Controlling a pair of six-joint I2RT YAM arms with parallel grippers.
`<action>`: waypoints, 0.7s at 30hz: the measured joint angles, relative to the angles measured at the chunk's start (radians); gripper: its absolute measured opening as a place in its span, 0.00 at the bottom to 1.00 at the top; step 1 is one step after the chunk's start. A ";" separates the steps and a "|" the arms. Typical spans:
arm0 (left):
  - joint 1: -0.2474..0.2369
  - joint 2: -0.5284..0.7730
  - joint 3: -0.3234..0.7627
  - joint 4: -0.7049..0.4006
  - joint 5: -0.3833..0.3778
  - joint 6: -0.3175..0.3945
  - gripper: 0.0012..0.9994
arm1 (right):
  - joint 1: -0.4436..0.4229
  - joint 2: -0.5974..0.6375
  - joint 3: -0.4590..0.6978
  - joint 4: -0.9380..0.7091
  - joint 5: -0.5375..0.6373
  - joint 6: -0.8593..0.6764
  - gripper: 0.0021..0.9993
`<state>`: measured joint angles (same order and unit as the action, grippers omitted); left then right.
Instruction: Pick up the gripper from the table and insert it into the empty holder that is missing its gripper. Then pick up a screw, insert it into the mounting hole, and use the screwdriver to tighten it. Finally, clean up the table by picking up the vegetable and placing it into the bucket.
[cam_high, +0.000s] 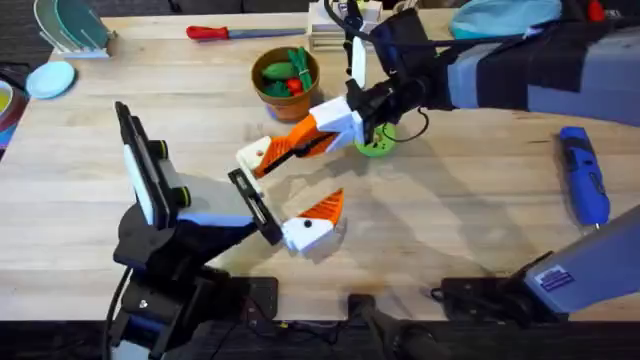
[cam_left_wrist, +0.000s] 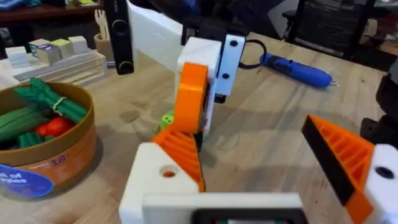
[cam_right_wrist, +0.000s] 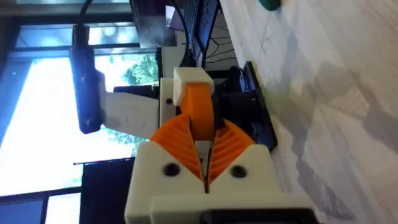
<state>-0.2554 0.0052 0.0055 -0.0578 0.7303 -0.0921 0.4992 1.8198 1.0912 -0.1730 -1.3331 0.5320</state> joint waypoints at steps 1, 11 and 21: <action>0.000 0.000 0.000 0.000 -0.001 -0.001 0.99 | 0.000 0.000 0.000 0.001 0.002 0.003 0.01; 0.000 0.000 0.000 0.001 -0.003 -0.011 0.99 | -0.004 0.000 0.000 0.001 0.009 0.014 0.01; 0.000 0.000 0.000 0.001 -0.022 -0.016 0.99 | -0.012 0.000 0.000 0.022 0.032 0.043 0.01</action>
<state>-0.2558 0.0055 0.0055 -0.0566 0.7087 -0.1078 0.4876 1.8198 1.0916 -0.1507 -1.3010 0.5747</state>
